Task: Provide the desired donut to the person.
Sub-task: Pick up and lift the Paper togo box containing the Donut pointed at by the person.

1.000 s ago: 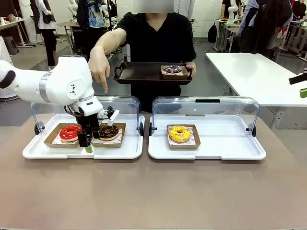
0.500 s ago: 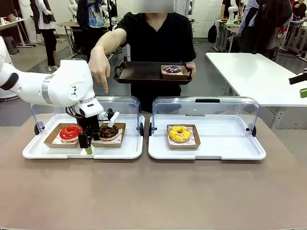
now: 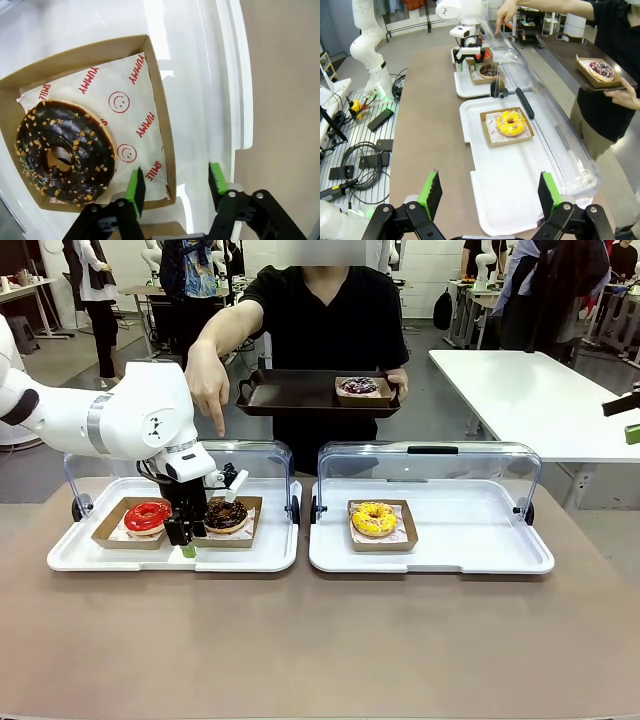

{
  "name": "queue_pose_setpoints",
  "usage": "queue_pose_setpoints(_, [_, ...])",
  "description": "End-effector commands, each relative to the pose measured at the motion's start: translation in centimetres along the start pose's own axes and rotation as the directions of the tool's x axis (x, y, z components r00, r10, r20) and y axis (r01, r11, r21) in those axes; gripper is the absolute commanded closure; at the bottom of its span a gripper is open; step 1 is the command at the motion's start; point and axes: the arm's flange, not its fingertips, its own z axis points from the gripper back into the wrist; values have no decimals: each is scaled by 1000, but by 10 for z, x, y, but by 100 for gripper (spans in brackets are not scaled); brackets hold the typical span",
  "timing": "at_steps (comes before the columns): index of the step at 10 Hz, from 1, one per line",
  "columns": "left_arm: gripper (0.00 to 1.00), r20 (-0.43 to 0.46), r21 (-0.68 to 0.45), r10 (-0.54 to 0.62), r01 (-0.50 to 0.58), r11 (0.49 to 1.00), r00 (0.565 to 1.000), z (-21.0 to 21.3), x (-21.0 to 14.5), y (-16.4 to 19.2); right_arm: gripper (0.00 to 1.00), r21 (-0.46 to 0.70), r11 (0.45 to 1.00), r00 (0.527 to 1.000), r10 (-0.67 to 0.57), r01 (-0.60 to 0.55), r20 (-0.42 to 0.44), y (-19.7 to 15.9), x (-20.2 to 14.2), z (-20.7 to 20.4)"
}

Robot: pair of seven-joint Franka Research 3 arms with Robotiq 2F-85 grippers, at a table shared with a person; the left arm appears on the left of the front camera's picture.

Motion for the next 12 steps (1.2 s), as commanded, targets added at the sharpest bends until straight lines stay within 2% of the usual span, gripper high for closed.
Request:
queue_pose_setpoints(1, [100,-12,12,20,-20,1000,1000,4,1,0,0,1,1000,1000,-2,2,20,0,1,-1])
queue_pose_setpoints(9, [100,-17,18,-19,19,1000,1000,7,0,-8,0,1,1000,1000,-2,2,20,0,1,-1])
queue_pose_setpoints(12, [100,-30,12,-53,53,998,998,17,0,-25,0,1,1000,1000,-2,2,20,0,1,-1])
